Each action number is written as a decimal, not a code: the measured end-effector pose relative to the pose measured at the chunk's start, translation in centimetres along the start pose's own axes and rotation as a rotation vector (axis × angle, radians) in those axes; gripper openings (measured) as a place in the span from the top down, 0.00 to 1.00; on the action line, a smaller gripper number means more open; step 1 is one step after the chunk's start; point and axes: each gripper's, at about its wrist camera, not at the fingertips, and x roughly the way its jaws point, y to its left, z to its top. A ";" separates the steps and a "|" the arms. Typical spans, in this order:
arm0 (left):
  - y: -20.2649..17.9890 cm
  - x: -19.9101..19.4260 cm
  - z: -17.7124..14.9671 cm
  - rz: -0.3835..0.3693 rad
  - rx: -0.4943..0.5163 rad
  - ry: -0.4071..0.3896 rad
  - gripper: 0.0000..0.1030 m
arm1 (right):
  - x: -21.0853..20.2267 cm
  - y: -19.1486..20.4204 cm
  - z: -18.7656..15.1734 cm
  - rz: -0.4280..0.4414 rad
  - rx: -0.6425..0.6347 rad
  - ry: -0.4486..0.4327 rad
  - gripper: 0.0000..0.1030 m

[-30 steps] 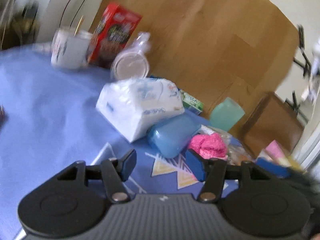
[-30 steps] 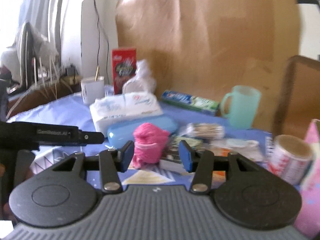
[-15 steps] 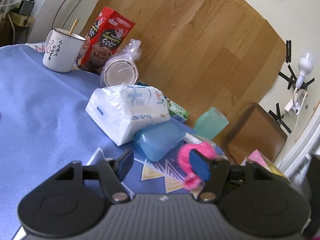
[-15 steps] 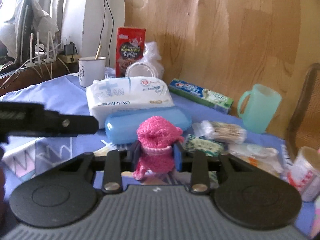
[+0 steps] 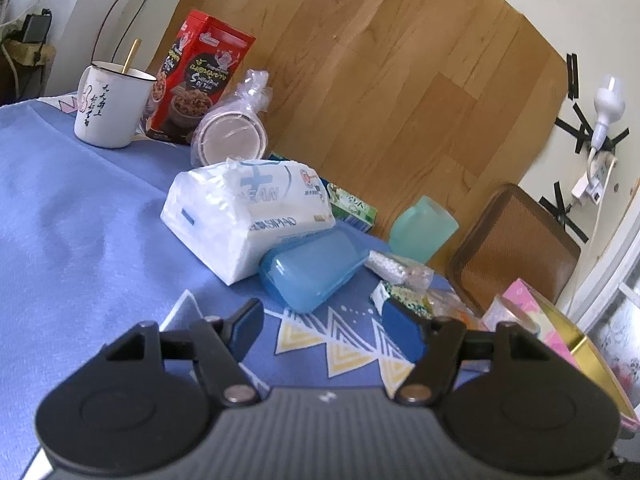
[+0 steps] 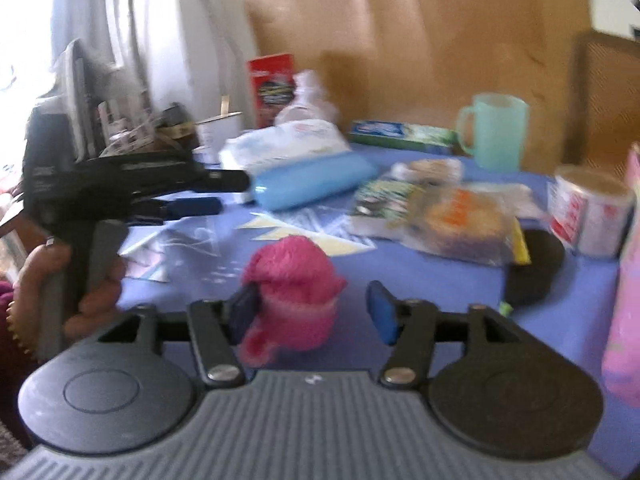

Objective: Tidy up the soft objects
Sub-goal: 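Hold the pink hat in the right tool above the table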

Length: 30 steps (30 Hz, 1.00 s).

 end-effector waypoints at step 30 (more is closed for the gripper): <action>-0.4 0.4 0.0 0.016 0.026 0.013 0.24 | 0.7 -0.2 -0.9 -0.006 0.022 -0.006 0.19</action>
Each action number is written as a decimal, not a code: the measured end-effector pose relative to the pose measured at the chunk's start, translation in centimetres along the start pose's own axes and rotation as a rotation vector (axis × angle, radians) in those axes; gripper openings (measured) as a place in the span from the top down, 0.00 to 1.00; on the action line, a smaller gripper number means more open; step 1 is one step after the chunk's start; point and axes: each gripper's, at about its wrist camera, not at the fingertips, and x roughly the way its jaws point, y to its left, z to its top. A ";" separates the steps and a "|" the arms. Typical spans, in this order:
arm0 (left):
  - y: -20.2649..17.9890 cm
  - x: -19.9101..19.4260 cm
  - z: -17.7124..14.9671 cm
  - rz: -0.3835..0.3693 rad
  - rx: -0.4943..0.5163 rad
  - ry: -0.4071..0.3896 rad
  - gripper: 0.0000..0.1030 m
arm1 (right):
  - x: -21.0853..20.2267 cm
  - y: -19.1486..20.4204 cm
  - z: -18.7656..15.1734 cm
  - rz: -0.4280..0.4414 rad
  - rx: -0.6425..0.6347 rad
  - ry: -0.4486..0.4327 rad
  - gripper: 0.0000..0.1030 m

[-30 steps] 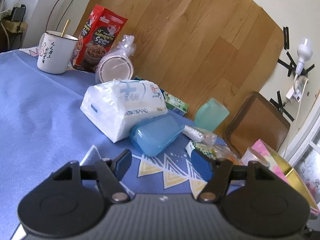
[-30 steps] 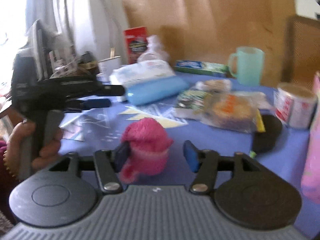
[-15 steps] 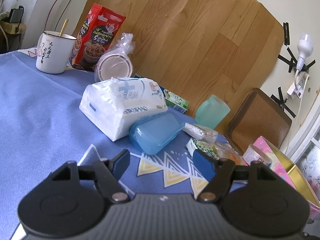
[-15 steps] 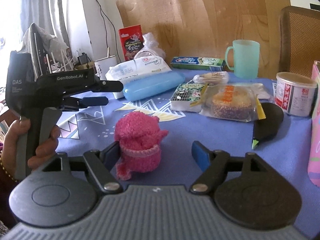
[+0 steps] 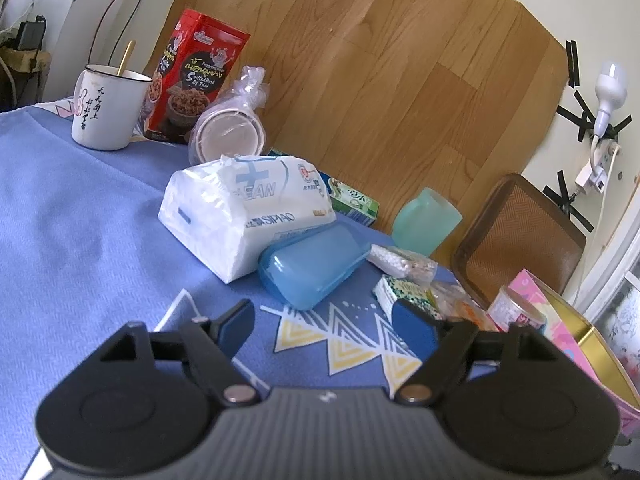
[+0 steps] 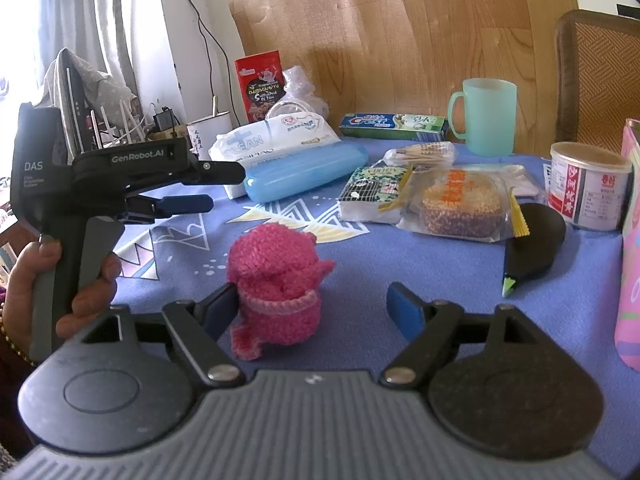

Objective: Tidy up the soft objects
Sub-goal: 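Hold the pink hat in the right tool above the table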

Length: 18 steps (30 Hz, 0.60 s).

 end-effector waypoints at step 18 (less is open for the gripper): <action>-0.2 0.0 0.1 -0.006 0.007 0.002 0.24 | 0.1 -0.2 -0.1 0.001 0.006 0.003 0.19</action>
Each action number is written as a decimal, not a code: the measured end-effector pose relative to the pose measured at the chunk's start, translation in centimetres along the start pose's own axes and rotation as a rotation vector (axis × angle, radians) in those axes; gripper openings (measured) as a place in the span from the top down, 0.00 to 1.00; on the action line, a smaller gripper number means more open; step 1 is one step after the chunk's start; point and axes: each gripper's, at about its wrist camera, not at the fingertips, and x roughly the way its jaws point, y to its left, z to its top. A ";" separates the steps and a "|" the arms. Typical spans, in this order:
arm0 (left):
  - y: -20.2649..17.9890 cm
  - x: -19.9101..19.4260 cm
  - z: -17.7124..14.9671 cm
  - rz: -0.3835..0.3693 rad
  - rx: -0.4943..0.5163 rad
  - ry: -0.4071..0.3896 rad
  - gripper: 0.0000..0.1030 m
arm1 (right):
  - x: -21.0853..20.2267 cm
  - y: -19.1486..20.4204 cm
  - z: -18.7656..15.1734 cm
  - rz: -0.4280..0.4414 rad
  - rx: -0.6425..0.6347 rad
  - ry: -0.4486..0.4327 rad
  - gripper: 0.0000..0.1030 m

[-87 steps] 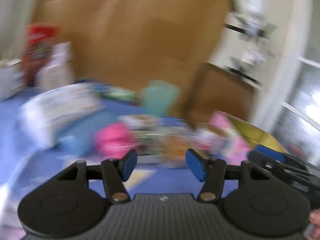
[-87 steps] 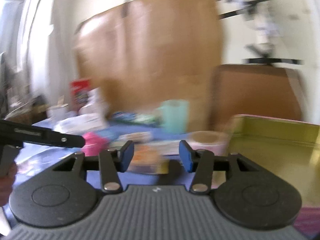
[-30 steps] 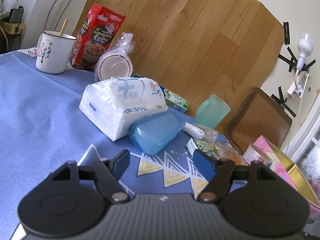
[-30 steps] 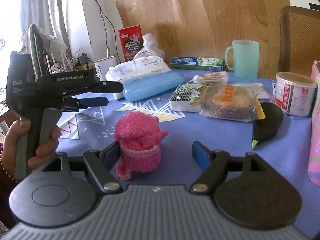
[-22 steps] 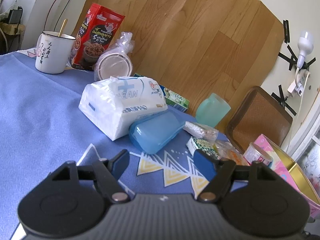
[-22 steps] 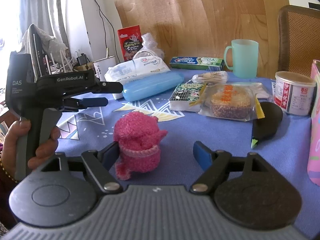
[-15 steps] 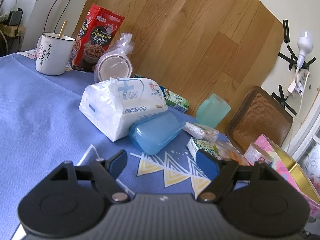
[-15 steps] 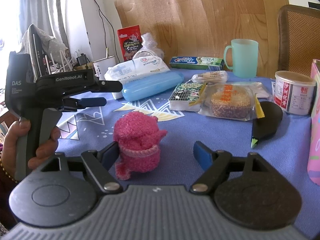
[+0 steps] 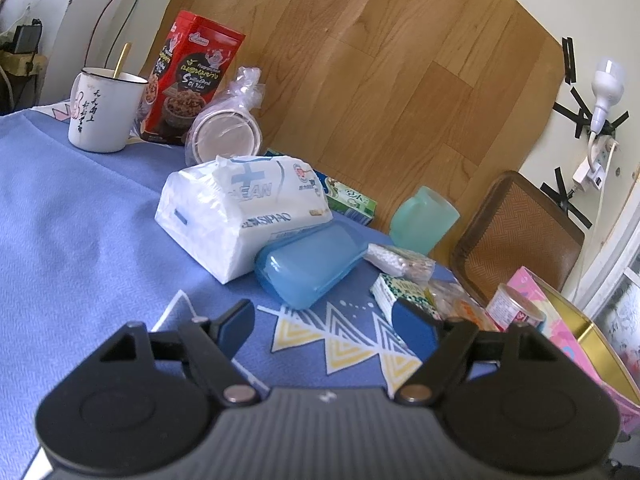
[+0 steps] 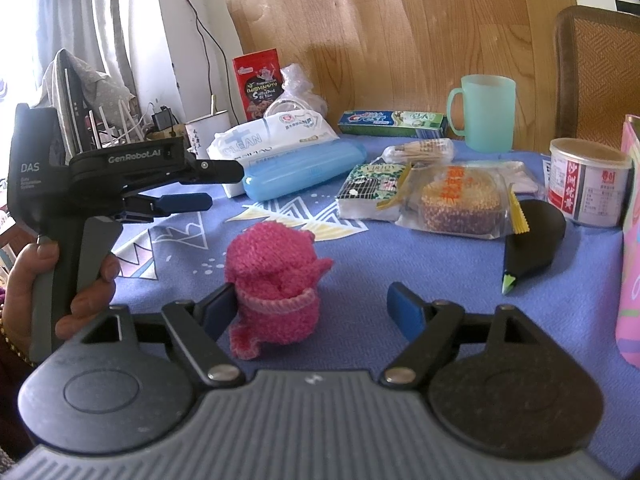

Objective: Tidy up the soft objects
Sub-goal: 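Hold the pink hat in the right tool above the table, then carry the pink hat with the right tool into the pink tin and release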

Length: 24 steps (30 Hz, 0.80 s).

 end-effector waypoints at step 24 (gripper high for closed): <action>-6.3 0.3 -2.3 -0.319 0.016 0.272 0.56 | -0.8 1.7 -0.9 0.006 -0.029 0.021 0.63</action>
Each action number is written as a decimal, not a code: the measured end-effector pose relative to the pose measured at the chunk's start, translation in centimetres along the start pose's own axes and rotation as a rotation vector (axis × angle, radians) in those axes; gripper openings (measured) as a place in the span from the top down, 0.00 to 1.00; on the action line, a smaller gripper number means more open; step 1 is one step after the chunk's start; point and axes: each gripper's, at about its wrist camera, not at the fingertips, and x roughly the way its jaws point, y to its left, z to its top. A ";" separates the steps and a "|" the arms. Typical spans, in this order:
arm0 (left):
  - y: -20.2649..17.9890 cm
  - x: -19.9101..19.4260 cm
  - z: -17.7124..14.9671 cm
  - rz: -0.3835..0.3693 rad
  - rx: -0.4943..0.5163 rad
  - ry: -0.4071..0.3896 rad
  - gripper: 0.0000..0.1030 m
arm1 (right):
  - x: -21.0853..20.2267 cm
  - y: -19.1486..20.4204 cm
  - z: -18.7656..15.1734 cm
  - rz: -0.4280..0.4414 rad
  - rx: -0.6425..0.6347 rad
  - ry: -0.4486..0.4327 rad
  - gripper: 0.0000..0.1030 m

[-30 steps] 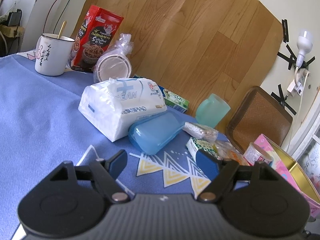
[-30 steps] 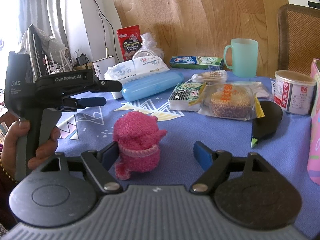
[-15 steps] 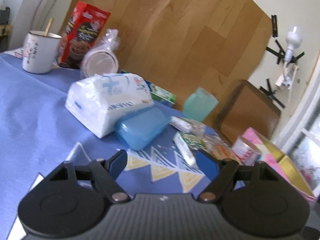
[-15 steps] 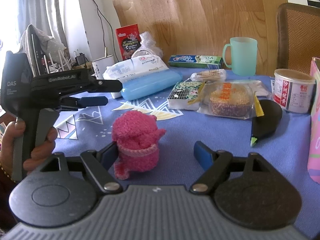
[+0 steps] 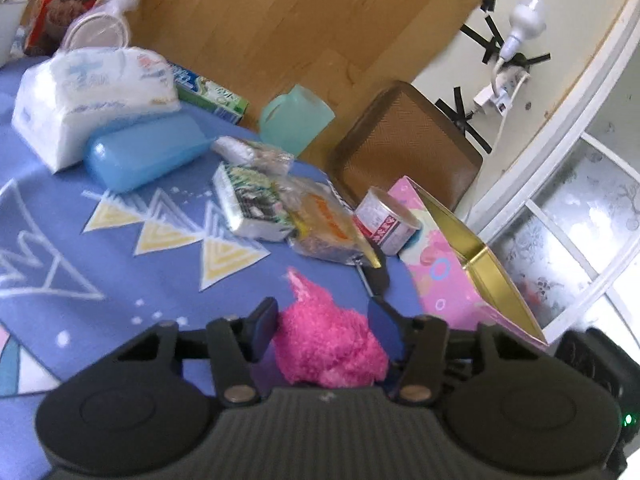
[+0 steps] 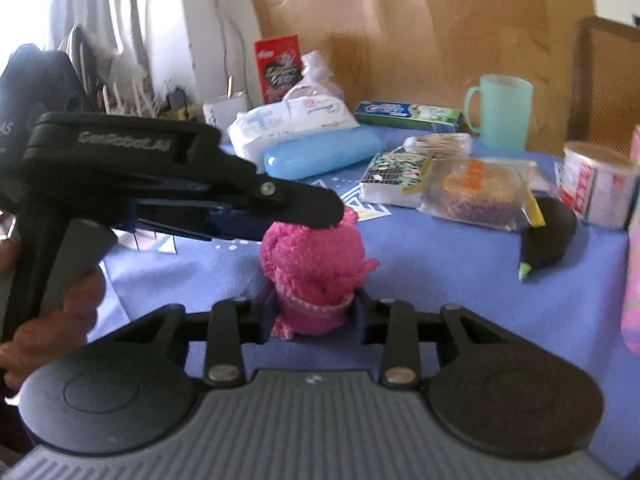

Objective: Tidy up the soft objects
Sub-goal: 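Carry the pink hat with the right tool into the pink tin and release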

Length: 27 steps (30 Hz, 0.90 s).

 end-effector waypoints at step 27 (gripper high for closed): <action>-16.1 8.5 3.0 0.009 0.388 -0.080 0.50 | -15.8 -14.6 -1.6 -0.741 0.256 -0.395 0.49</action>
